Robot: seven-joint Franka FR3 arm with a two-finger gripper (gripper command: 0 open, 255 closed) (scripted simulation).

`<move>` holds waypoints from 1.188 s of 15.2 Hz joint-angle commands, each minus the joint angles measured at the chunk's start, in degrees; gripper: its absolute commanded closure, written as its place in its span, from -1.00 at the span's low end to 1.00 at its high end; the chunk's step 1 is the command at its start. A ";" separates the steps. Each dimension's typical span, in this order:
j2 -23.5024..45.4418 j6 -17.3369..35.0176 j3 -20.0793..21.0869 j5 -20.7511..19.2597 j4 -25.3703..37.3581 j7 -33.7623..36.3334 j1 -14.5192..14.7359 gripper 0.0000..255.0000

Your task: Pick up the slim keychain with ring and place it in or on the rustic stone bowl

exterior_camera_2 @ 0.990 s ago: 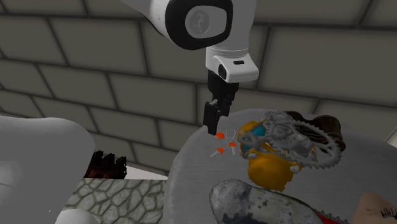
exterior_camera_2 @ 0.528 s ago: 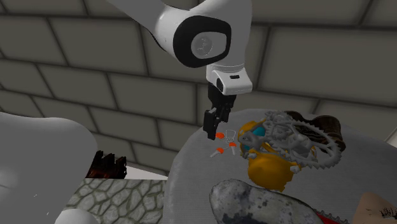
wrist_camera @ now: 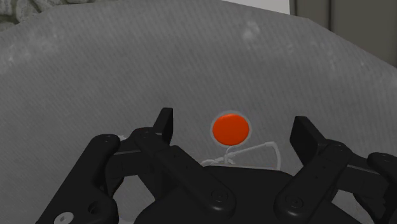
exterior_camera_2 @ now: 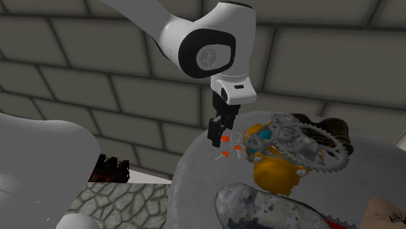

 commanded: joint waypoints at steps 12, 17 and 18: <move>0.01 0.02 0.01 0.00 0.00 0.01 0.00 1.00; -3.42 -5.09 -2.59 0.39 1.76 -0.71 1.29 1.00; -4.02 -6.08 -3.07 0.40 2.15 -0.81 1.49 1.00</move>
